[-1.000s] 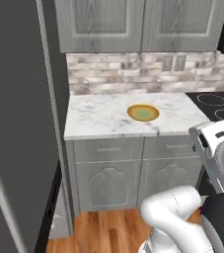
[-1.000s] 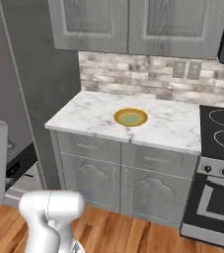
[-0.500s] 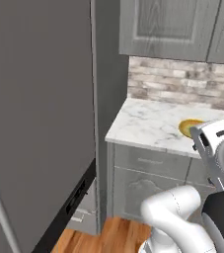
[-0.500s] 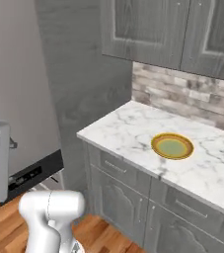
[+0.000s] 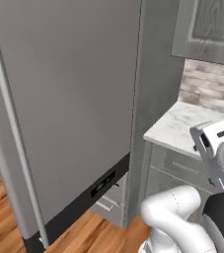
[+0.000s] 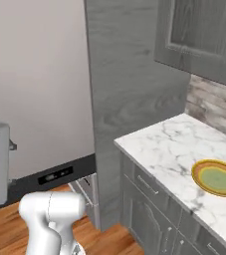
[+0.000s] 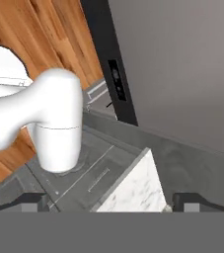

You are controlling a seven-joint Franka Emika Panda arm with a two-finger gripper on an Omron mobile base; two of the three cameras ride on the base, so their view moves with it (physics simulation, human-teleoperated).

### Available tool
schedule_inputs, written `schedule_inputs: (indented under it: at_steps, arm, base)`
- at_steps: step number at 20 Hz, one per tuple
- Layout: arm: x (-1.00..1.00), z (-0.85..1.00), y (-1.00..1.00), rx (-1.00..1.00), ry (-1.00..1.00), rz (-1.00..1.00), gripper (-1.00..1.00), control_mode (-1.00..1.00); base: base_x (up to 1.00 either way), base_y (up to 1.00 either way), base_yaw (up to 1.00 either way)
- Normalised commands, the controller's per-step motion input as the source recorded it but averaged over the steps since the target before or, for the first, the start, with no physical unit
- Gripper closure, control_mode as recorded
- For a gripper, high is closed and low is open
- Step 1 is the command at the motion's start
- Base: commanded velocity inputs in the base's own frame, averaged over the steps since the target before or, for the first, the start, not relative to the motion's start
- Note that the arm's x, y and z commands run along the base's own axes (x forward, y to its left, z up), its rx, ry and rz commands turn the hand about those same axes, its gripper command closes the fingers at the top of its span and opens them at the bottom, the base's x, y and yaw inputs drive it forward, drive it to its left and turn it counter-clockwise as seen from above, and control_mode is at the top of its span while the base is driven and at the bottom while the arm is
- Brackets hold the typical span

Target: Place the chicken drumstick on the counter behind the older chicken drumstick on the same shelf of the fridge to maintain FIFO order. Close the fridge door when finished.

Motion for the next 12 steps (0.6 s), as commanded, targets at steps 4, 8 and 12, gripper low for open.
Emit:
schedule_inputs:
  at_steps: [4, 8, 12]
  arm:
    - [0.0, 0.0, 0.0, 0.0, 0.0, 0.0, -1.0, 1.0]
    - [0.0, 0.0, 0.0, 0.0, 0.0, 0.0, -1.0, 1.0]
    - [0.0, 0.0, 0.0, 0.0, 0.0, 0.0, -1.0, 1.0]
  base:
    - [0.44, -0.03, 0.49]
    - [0.55, -0.03, 0.48]
    - [0.58, -0.06, 0.46]
